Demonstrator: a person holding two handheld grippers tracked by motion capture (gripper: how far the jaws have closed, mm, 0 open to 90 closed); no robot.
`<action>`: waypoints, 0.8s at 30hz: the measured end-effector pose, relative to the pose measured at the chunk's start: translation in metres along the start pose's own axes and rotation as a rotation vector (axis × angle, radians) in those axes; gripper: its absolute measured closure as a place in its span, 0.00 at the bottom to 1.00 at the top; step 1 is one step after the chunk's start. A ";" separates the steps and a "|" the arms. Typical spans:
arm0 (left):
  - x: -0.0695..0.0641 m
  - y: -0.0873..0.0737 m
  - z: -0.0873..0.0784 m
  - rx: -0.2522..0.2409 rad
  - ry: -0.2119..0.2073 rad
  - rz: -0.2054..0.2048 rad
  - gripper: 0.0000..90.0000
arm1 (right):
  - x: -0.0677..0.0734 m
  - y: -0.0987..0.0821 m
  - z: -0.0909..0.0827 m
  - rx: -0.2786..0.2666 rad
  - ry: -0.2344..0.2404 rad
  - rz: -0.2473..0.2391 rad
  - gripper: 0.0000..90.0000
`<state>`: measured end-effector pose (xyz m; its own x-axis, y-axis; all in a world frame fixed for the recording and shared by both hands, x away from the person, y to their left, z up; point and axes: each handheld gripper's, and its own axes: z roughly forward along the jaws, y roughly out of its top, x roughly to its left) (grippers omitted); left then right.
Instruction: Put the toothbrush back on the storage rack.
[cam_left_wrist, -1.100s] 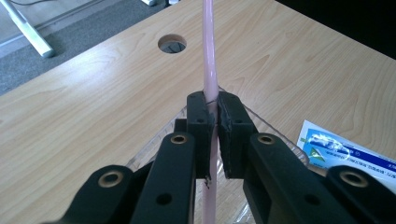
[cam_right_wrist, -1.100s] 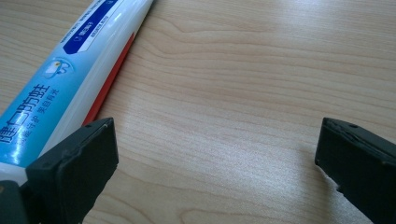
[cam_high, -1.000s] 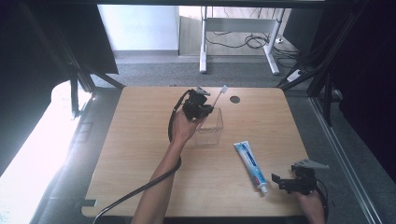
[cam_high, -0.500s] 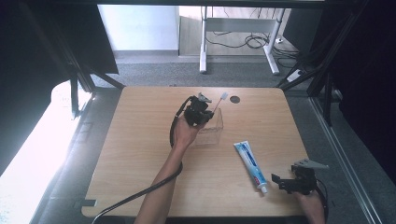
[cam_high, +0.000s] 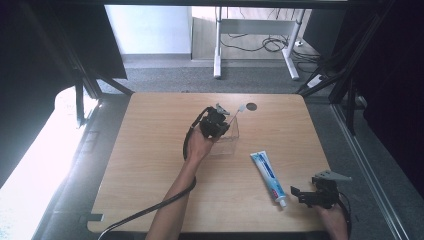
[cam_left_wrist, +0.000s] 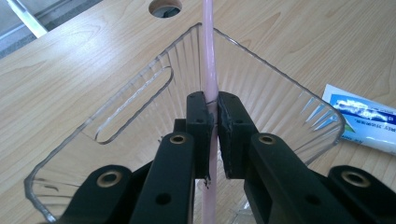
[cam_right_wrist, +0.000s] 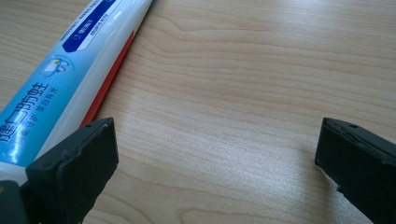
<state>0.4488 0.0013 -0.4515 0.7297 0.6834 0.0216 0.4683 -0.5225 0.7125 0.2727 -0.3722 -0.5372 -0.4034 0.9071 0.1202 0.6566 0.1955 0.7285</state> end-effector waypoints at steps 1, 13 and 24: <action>0.000 0.000 0.000 0.003 0.002 0.004 0.93 | 0.000 0.000 0.000 0.001 0.000 0.000 0.00; -0.006 -0.001 0.006 0.041 0.034 0.048 0.92 | 0.000 0.000 0.000 0.001 -0.001 0.000 0.00; -0.008 -0.003 0.010 0.056 0.035 0.056 0.92 | 0.000 0.000 0.000 0.002 0.001 0.000 0.00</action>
<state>0.4466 -0.0073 -0.4607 0.7381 0.6691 0.0859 0.4548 -0.5876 0.6692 0.2729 -0.3717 -0.5373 -0.4039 0.9068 0.1207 0.6581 0.1964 0.7269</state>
